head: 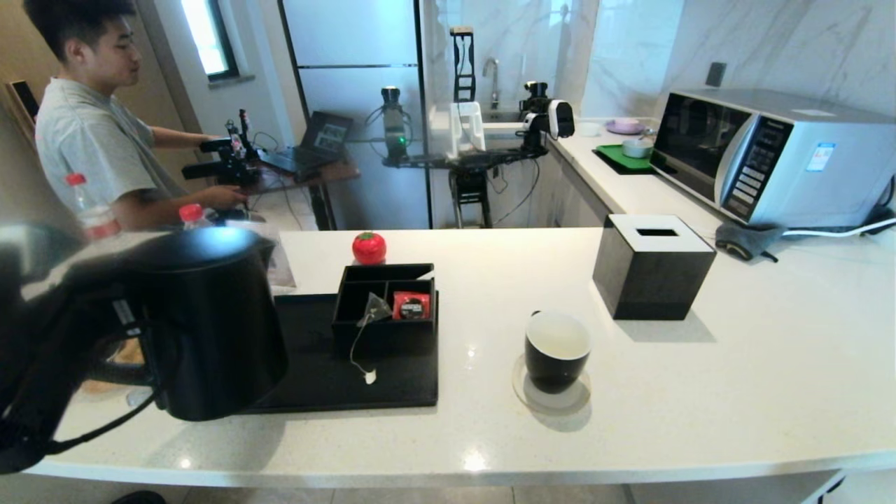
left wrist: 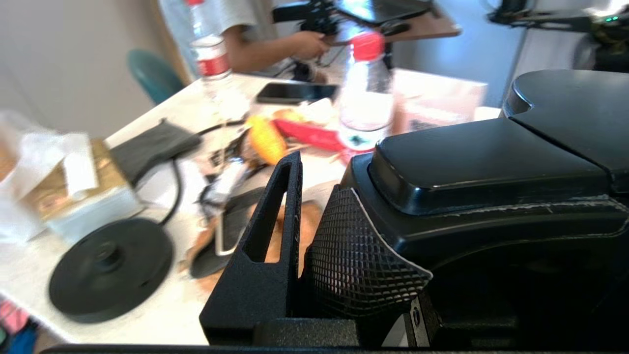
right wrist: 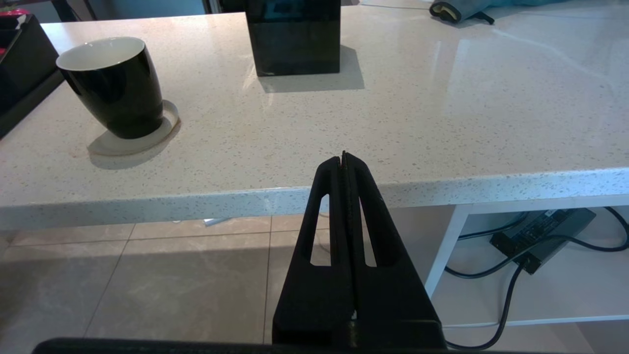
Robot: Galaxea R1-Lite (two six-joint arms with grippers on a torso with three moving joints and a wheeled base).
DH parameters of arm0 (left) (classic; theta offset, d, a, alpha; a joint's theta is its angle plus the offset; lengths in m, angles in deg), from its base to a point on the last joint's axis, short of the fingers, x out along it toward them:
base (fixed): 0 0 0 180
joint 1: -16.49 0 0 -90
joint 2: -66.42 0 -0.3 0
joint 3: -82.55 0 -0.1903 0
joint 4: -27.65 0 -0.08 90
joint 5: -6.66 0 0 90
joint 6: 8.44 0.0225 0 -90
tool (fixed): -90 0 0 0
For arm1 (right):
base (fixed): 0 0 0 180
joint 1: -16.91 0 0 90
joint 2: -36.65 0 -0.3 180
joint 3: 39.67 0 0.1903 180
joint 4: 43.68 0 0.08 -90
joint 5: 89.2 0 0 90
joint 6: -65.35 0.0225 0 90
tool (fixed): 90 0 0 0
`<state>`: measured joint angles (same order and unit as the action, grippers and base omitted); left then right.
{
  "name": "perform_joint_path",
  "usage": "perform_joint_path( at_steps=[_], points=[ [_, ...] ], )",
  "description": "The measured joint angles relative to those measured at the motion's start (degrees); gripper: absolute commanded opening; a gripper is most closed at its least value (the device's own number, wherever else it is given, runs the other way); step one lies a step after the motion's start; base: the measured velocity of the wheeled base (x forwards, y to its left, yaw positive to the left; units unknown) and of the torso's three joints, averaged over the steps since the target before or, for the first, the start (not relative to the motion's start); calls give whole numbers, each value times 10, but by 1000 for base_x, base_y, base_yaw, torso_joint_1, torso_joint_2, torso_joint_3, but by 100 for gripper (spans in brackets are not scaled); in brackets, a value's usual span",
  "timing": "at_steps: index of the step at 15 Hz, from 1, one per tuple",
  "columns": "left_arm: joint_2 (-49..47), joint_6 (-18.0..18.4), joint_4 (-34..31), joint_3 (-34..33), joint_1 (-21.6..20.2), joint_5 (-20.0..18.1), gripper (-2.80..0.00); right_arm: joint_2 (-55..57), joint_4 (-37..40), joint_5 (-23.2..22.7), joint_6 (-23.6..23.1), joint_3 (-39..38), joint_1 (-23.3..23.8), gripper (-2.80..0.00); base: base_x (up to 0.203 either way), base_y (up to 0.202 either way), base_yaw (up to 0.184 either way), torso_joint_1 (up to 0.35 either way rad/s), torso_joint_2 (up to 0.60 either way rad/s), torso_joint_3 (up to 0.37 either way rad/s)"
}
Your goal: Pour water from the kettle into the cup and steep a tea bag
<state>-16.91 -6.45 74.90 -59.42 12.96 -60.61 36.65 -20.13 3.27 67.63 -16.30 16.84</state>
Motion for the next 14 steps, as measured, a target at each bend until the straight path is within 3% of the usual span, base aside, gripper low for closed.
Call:
perform_joint_path(
  at_steps=[4,10,14],
  points=[
    [-23,-11,9,2,-18,-17,-280,0,0,0,0,0,0,-280,0,0,0,0,0,0],
    [-137,-6,164,5,-17,-41,-280,0,0,0,0,0,0,-280,0,0,0,0,0,0],
    [-208,-10,167,35,-15,-46,-280,0,0,0,0,0,0,-280,0,0,0,0,0,0]
  ],
)
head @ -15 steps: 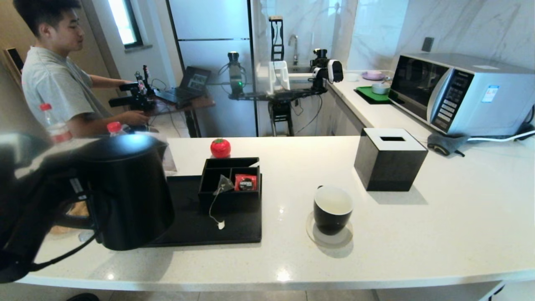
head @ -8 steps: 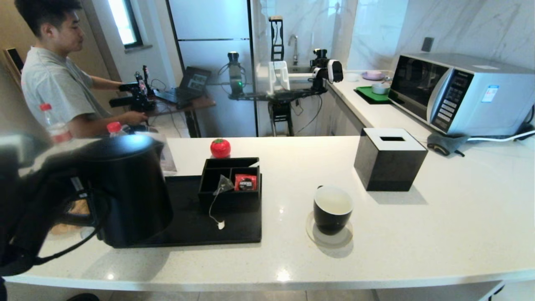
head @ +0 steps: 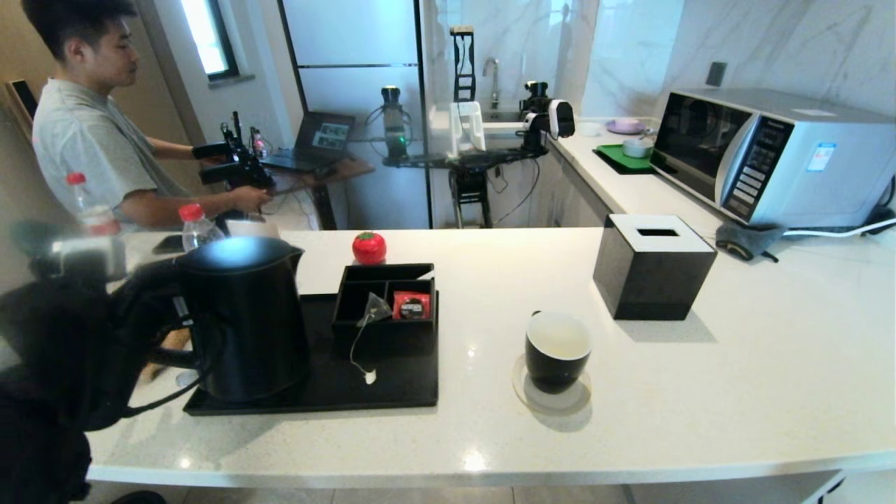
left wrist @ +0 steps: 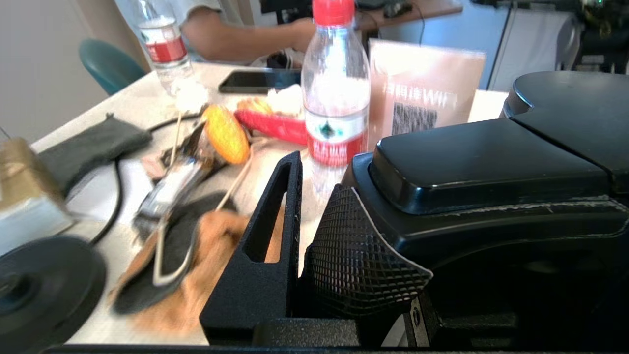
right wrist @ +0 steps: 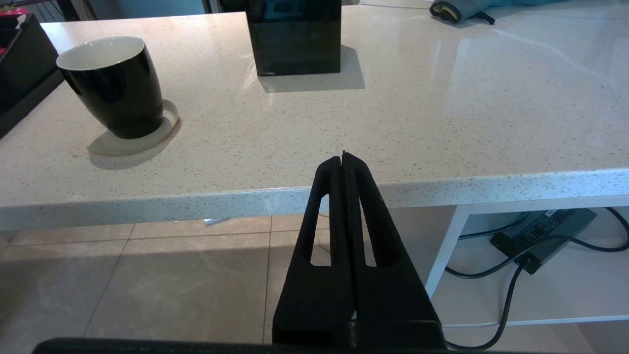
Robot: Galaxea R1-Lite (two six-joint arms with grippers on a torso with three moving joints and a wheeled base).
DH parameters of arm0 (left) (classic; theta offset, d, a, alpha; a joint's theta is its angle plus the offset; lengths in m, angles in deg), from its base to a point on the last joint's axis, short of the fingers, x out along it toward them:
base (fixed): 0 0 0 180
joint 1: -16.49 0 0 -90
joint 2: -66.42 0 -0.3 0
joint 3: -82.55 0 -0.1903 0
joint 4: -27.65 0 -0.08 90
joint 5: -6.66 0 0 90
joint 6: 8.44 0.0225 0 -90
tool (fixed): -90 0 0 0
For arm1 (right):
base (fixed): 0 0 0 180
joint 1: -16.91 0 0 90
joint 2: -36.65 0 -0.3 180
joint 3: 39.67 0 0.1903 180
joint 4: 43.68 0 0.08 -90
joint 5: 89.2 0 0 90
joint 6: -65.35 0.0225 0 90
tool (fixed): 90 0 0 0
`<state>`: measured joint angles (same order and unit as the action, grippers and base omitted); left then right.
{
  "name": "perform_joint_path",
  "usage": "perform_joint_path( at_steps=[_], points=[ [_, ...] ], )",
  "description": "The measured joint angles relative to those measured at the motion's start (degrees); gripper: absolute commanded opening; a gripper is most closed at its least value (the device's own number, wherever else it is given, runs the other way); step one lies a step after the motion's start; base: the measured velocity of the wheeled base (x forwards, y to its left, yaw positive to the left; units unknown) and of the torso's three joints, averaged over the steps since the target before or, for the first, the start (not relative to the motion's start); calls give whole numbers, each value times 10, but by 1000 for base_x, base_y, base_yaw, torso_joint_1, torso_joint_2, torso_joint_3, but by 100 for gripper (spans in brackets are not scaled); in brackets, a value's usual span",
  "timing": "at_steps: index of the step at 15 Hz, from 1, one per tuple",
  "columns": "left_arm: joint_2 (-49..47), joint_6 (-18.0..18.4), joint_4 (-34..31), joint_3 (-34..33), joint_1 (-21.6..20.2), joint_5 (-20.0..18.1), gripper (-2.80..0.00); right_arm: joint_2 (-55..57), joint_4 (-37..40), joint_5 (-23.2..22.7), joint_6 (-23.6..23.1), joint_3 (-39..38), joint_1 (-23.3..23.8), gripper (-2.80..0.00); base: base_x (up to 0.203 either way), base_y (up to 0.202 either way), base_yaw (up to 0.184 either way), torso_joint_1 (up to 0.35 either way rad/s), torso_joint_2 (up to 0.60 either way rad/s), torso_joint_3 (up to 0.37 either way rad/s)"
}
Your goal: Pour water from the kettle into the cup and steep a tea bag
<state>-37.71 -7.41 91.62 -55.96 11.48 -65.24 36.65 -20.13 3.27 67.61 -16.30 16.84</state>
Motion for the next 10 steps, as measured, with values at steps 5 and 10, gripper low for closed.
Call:
perform_joint_path(
  at_steps=[5,10],
  points=[
    [-59,-2,-1,50,0,0,-280,0,0,0,0,0,0,-280,0,0,0,0,0,0],
    [-101,-13,1,91,0,0,-280,0,0,0,0,0,0,-280,0,0,0,0,0,0]
  ],
)
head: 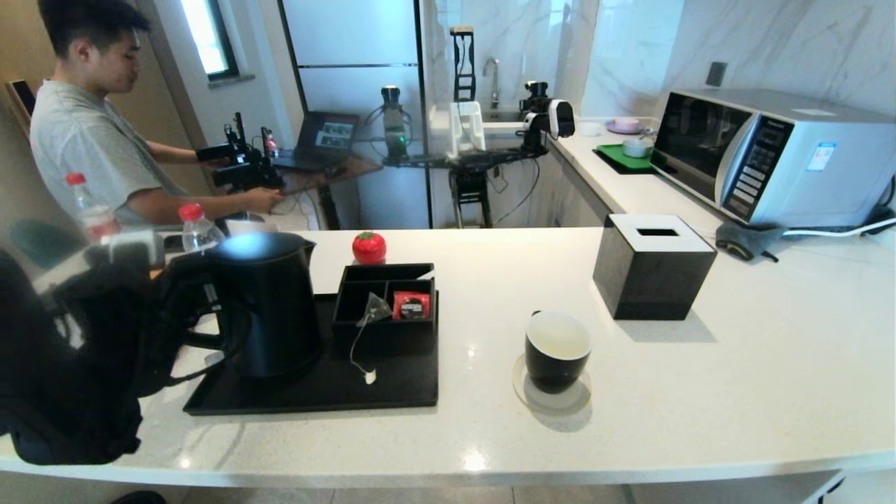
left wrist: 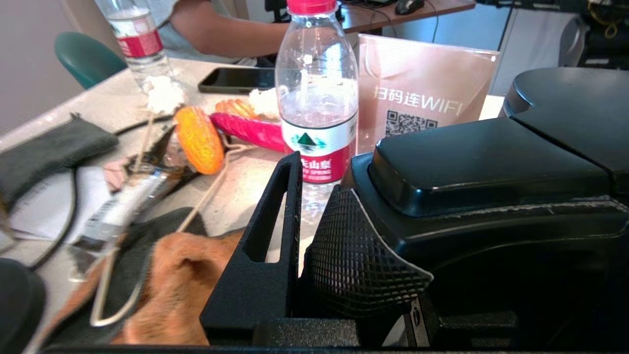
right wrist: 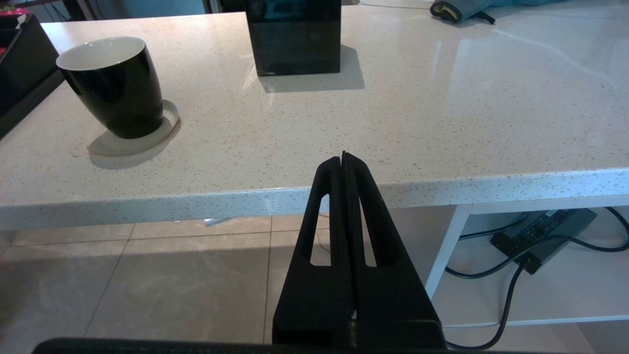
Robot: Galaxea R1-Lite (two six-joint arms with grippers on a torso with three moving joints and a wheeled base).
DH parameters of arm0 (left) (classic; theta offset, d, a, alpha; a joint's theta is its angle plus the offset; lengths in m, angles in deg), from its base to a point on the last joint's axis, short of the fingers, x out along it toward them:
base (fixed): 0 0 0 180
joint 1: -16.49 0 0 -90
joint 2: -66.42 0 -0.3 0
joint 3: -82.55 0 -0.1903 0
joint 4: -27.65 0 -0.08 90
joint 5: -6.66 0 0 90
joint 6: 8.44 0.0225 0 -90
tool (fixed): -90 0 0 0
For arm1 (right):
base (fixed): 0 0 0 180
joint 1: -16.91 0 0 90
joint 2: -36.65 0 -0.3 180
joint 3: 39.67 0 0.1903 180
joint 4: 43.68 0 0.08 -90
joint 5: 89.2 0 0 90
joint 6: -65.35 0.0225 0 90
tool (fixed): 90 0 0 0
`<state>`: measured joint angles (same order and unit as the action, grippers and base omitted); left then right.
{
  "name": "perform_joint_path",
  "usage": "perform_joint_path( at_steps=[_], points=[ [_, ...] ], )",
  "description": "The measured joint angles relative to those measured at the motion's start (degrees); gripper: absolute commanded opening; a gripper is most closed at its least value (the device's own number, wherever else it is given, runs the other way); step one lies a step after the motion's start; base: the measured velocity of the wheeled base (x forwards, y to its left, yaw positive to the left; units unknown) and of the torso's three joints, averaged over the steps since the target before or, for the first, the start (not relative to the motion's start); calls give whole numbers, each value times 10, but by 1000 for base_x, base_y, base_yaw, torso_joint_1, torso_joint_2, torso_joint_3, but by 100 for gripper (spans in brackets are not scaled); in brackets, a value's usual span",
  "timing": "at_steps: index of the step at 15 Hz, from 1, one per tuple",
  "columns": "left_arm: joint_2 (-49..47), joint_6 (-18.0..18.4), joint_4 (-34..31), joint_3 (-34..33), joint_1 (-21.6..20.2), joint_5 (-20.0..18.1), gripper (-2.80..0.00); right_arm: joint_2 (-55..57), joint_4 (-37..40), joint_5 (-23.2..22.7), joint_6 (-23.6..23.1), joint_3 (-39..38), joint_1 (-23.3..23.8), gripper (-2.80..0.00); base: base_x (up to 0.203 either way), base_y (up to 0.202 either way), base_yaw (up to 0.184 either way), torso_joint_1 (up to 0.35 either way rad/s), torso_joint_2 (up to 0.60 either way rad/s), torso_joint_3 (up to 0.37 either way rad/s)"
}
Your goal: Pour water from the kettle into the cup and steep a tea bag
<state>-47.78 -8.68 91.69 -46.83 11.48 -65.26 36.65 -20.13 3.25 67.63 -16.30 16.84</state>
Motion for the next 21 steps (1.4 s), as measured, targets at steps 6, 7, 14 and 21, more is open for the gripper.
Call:
perform_joint_path(
  at_steps=[6,7,14,21],
  points=[
    [-29,-9,0,9,2,-1,-280,0,0,0,0,0,0,-280,0,0,0,0,0,0],
    [-30,-9,0,6,3,-1,-280,0,0,0,0,0,0,-280,0,0,0,0,0,0],
    [-19,-17,0,-38,13,0,-280,0,0,0,0,0,0,-280,0,0,0,0,0,0],
    [-10,-18,-2,-50,15,-1,0,0,0,0,0,0,0,-280,0,0,0,0,0,0]
  ],
)
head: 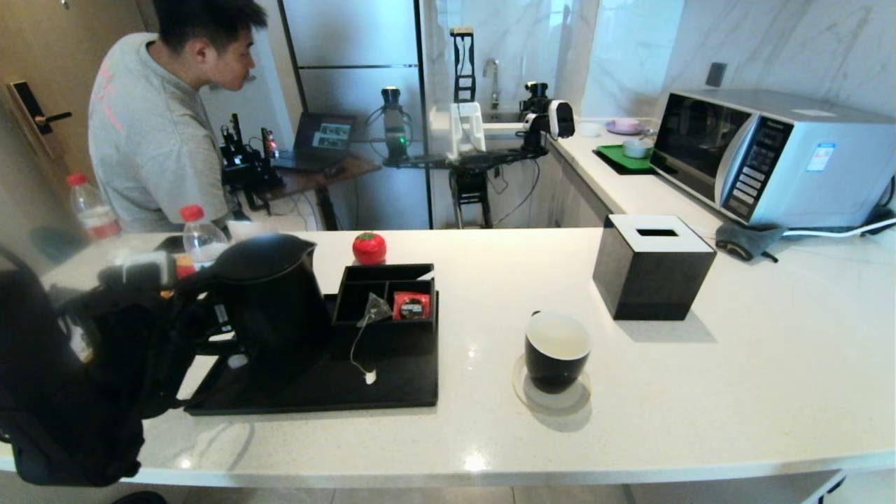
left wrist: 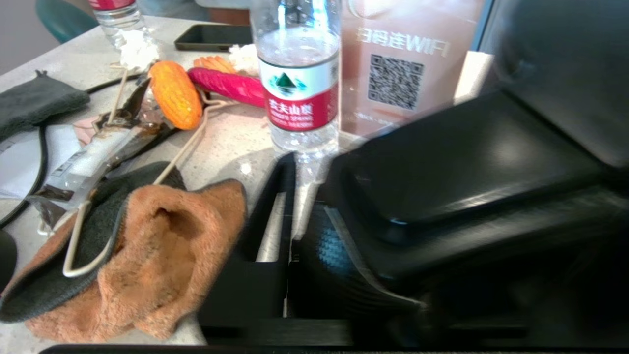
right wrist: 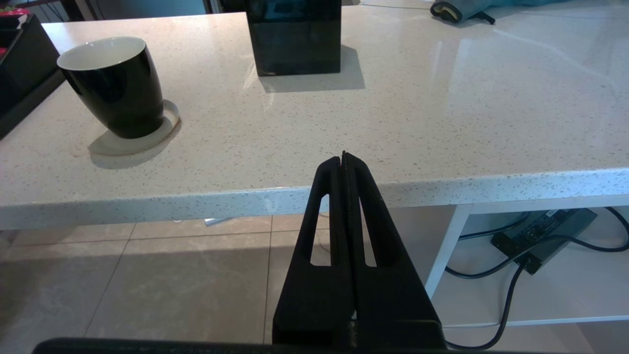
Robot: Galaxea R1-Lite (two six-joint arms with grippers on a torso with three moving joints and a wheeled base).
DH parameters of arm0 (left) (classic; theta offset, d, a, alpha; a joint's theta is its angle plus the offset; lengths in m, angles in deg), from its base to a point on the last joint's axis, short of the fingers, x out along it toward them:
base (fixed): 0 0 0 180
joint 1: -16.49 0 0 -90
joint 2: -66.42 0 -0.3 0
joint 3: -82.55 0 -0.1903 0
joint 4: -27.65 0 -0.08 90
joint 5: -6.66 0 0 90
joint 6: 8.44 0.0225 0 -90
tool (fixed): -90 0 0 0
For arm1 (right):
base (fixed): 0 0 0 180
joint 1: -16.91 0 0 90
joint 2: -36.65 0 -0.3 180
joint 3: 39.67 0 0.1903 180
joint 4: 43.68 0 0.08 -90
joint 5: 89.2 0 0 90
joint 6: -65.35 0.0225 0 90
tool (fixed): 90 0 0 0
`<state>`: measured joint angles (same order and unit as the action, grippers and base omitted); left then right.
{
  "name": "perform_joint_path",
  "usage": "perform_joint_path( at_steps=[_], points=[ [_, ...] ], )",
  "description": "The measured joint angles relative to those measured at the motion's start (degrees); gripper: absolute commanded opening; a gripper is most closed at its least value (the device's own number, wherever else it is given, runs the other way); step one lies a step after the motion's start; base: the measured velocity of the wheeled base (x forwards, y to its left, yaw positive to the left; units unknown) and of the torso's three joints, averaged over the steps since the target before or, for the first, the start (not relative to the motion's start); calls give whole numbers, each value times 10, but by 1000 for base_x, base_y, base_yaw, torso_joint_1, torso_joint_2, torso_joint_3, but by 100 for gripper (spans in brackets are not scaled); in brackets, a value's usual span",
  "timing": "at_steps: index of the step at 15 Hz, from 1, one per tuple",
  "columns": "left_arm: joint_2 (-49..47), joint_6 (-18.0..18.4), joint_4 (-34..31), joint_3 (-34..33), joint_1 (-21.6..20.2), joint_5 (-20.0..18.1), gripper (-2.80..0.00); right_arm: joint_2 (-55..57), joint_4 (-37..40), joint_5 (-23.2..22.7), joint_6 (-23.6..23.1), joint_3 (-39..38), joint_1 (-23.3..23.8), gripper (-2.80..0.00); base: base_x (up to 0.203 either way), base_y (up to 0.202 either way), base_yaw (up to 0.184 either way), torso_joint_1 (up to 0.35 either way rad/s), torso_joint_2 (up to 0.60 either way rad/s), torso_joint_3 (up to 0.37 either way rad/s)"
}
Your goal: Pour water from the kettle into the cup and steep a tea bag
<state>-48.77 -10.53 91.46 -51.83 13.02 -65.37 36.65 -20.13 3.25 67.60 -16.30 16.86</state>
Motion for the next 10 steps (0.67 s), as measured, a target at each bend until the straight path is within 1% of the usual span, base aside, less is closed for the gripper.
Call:
perform_joint_path(
  at_steps=[10],
  points=[
    [21,1,0,-47,0,0,0,0,0,0,0,0,0,-280,0,0,0,0,0,0]
  ],
)
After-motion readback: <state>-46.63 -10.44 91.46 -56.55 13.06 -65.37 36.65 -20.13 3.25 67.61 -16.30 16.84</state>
